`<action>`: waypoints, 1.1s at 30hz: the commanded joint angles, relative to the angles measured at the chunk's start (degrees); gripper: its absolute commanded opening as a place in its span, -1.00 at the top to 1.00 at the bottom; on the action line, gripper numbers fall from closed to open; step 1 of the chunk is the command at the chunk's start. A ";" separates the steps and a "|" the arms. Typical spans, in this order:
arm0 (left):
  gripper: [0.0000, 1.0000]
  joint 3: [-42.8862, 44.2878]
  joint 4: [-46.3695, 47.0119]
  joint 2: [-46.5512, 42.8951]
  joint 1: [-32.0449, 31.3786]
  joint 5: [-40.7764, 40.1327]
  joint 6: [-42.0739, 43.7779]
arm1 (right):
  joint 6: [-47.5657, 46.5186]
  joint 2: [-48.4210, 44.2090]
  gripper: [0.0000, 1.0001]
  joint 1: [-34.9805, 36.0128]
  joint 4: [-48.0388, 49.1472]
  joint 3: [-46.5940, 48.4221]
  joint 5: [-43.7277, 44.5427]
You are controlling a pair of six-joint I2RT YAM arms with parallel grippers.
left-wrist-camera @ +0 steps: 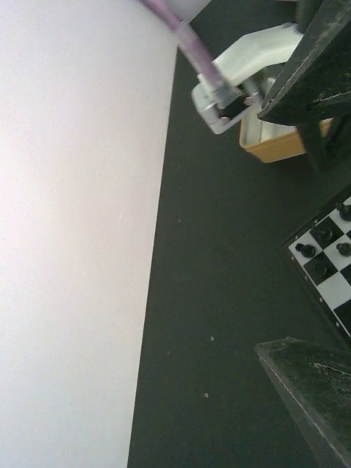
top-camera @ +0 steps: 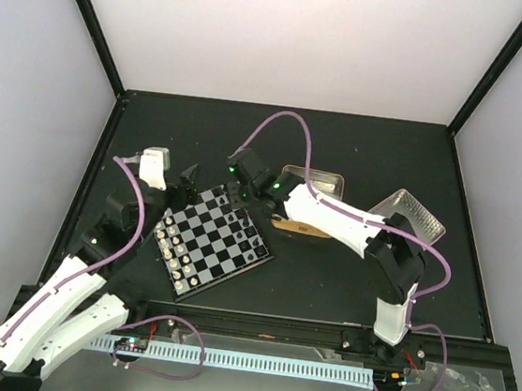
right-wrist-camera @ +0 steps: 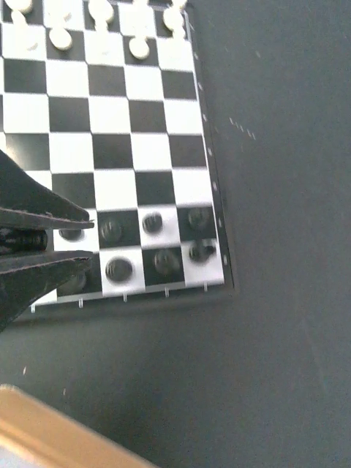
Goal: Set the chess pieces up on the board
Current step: Place the chess piece on the chessboard.
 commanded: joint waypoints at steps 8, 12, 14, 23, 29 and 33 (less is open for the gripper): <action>-0.65 -0.96 -1.40 -4.19 0.54 -9.28 -2.86 | -7.49 5.95 0.95 6.35 -2.88 2.09 -0.82; -0.66 -1.06 -1.42 -4.16 0.54 -9.41 -3.12 | -8.44 7.72 0.95 7.39 -3.73 2.33 -1.08; -0.66 -1.13 -1.41 -4.10 0.54 -9.45 -3.16 | -8.42 8.45 0.95 7.52 -4.15 2.39 -1.08; -0.66 -1.24 -1.41 -3.86 0.50 -9.64 -3.15 | -8.50 10.81 0.94 7.54 -5.20 2.08 -1.20; -0.67 -1.31 -1.44 -3.75 0.51 -9.67 -3.09 | -8.30 12.16 0.92 7.57 -5.38 2.22 -0.01; -0.67 -1.32 -1.58 -3.76 0.52 -9.67 -2.97 | -8.09 12.85 0.90 7.52 -5.22 2.61 0.96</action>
